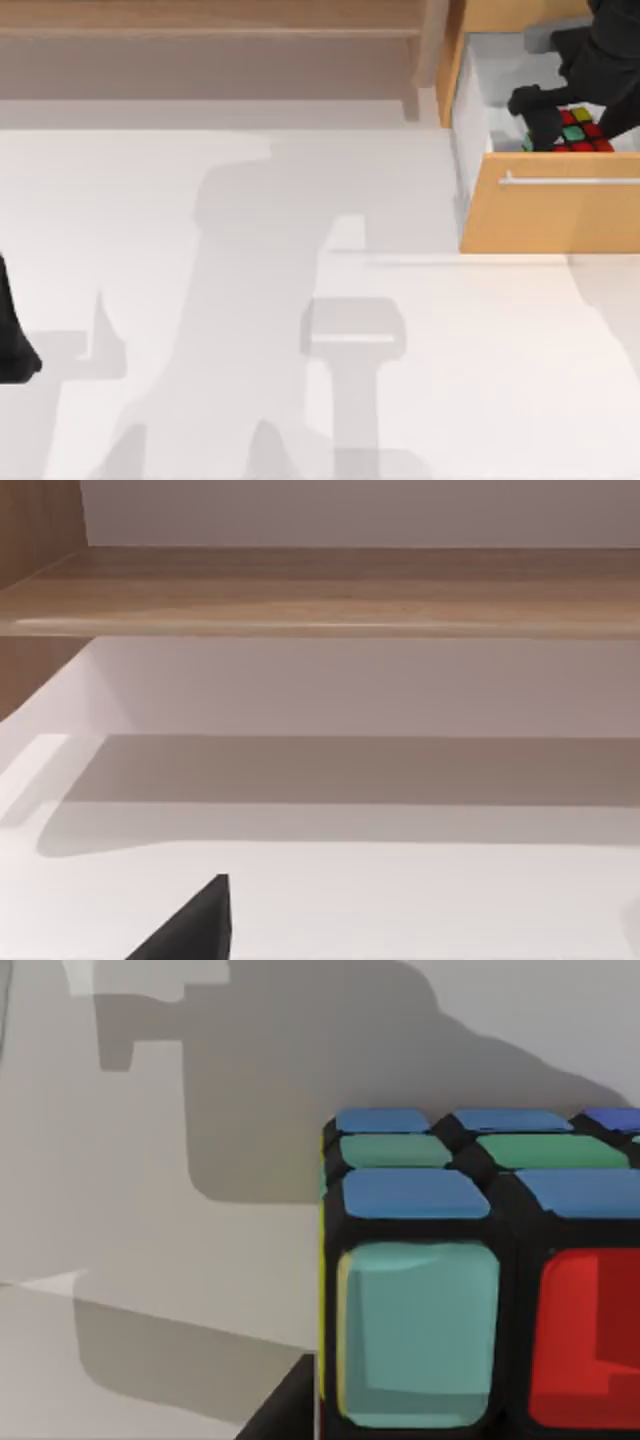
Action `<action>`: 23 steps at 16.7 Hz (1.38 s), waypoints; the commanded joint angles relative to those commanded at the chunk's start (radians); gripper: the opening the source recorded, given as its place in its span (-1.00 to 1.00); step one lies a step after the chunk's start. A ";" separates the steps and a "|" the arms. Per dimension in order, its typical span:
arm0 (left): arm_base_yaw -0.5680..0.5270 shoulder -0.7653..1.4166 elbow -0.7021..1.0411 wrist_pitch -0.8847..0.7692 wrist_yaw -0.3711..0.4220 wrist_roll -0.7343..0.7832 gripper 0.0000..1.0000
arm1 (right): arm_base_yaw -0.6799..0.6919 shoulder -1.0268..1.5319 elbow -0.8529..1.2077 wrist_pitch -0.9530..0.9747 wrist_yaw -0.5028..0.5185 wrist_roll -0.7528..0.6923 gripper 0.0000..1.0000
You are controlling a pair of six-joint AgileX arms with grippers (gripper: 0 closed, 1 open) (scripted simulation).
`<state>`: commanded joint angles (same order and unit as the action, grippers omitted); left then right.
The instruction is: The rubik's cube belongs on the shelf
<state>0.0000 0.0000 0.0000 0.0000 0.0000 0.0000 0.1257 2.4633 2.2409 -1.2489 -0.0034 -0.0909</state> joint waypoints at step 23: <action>0.000 0.000 0.000 0.000 0.000 0.000 1.00 | 0.070 -0.148 0.201 -0.226 0.047 -0.027 -1.00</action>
<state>0.0000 0.0000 0.0000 0.0000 0.0000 0.0000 0.1952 2.3156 2.4420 -1.4751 0.0437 -0.1176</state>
